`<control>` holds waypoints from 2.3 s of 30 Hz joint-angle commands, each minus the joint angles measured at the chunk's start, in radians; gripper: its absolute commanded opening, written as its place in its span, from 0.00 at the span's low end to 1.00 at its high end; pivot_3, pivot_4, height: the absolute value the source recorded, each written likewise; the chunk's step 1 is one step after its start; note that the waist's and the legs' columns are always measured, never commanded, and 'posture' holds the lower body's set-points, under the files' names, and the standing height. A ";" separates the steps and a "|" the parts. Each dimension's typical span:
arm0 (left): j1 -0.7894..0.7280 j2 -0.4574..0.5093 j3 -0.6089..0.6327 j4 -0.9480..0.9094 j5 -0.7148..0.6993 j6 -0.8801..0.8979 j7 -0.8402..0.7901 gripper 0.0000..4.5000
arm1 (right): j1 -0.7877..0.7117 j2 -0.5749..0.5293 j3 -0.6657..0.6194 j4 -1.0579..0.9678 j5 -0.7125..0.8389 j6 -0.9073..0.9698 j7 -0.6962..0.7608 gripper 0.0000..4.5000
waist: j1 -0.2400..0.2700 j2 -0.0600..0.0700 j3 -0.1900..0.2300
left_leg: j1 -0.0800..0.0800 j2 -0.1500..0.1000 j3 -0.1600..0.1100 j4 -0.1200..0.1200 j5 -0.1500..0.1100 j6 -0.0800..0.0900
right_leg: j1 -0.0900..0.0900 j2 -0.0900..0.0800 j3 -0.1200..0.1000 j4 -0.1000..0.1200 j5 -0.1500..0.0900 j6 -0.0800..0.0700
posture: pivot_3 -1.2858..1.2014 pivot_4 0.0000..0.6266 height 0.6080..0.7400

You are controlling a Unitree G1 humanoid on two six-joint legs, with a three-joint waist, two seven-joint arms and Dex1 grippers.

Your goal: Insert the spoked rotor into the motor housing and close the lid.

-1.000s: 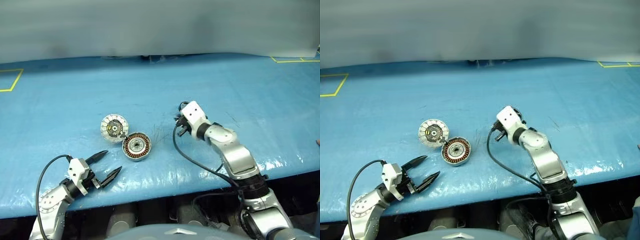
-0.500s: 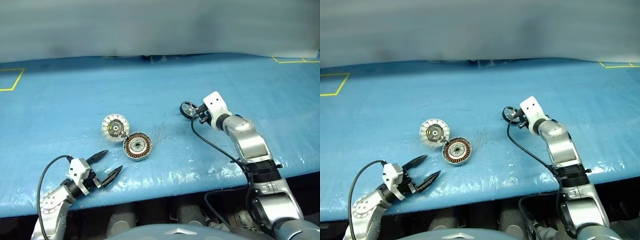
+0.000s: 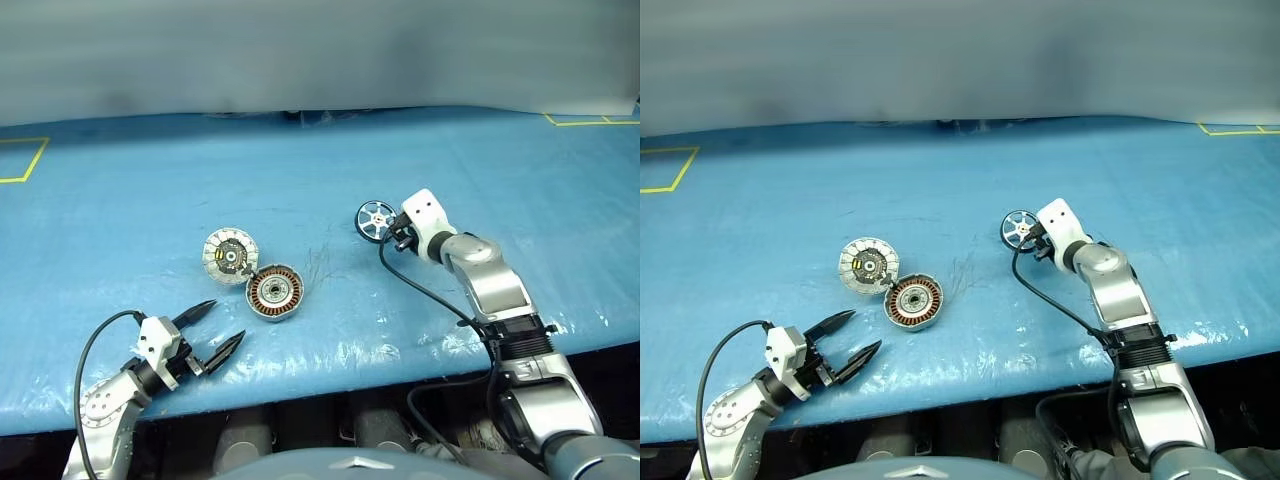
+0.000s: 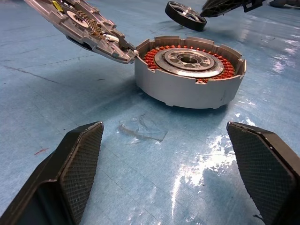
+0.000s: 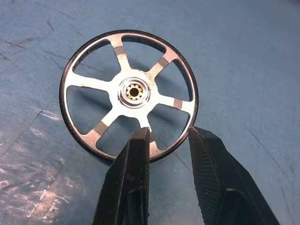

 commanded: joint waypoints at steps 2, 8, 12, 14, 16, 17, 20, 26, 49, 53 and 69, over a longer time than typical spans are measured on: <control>0.007 -0.002 -0.010 -0.020 0.012 -0.001 0.004 1.00 | -0.018 0.015 0.023 0.005 -0.004 -0.027 0.022 0.30 | 0.000 0.000 0.000 | 0.000 0.000 0.000 0.000 0.000 0.000 | 0.000 0.000 0.000 0.000 0.000 0.000 | 0.52 0.24 1.00; 0.007 -0.004 -0.011 -0.022 0.018 -0.001 0.010 1.00 | -0.038 0.022 0.061 0.073 -0.029 -0.053 0.033 0.30 | -0.001 0.001 0.000 | 0.001 0.000 0.000 0.001 0.000 0.000 | 0.001 0.000 0.000 0.001 0.000 0.000 | 0.52 0.24 1.00; 0.012 -0.006 -0.010 -0.027 0.019 -0.002 0.015 1.00 | -0.048 0.027 0.071 0.112 -0.033 -0.073 0.050 0.26 | -0.002 0.000 -0.001 | 0.002 0.000 0.000 0.002 0.001 0.001 | 0.003 0.000 0.001 0.001 0.000 0.000 | 0.52 0.24 1.00; 0.015 -0.006 -0.010 -0.030 0.017 -0.001 0.015 1.00 | -0.043 0.033 0.067 0.106 -0.026 -0.069 0.055 0.16 | -0.002 0.001 -0.001 | 0.003 0.000 0.000 0.002 0.001 0.001 | 0.003 0.000 0.001 0.001 0.000 0.000 | 0.52 0.24 1.00; 0.017 -0.007 -0.011 -0.032 0.012 0.000 0.013 1.00 | -0.033 0.038 0.059 0.095 -0.017 -0.068 0.055 0.01 | -0.002 0.001 -0.001 | 0.003 0.000 0.000 0.002 0.001 0.001 | 0.003 0.000 0.001 0.001 0.000 0.000 | 0.52 0.24 1.00; 0.017 -0.007 -0.011 -0.034 0.010 0.000 0.011 1.00 | -0.026 0.041 0.052 0.089 -0.012 -0.068 0.054 0.01 | -0.002 0.001 -0.001 | 0.003 0.000 0.000 0.002 0.001 0.001 | 0.003 0.000 0.001 0.001 0.000 0.000 | 0.52 0.24 1.00; 0.015 -0.004 -0.010 -0.050 -0.013 0.005 -0.005 1.00 | 0.003 0.047 0.029 0.044 0.004 -0.065 0.045 0.01 | -0.001 0.000 -0.001 | 0.003 0.000 0.000 0.002 0.001 0.001 | 0.003 0.000 0.001 0.001 0.001 0.000 | 0.52 0.24 1.00; -0.006 0.031 -0.018 -0.058 -0.022 0.031 -0.058 1.00 | 0.109 0.089 -0.067 -0.175 0.174 -0.047 0.115 0.01 | 0.001 0.001 -0.001 | 0.002 0.000 0.000 0.002 0.001 0.001 | 0.002 0.000 0.001 0.002 0.000 0.000 | 0.52 0.24 1.00; -0.026 0.032 -0.039 -0.031 -0.004 0.013 -0.068 1.00 | 0.213 0.084 0.241 -0.427 0.195 -0.056 0.253 0.01 | 0.001 0.000 -0.001 | 0.002 0.000 -0.001 0.004 0.001 0.001 | 0.003 0.000 0.000 0.003 0.000 0.000 | 0.52 0.24 1.00; -0.028 0.029 -0.040 -0.027 -0.001 0.005 -0.064 1.00 | 0.209 0.089 0.261 -0.424 0.170 -0.067 0.248 0.01 | 0.001 0.000 -0.001 | 0.002 0.000 -0.001 0.004 0.001 0.001 | 0.003 0.000 0.000 0.003 0.000 0.000 | 0.52 0.24 1.00; -0.035 0.014 -0.039 -0.008 0.013 -0.014 -0.046 1.00 | 0.180 0.119 0.301 -0.401 0.126 -0.079 0.252 0.01 | 0.000 0.000 -0.001 | 0.002 0.000 -0.001 0.005 0.001 0.001 | 0.003 0.000 0.000 0.003 0.000 0.000 | 0.52 0.24 1.00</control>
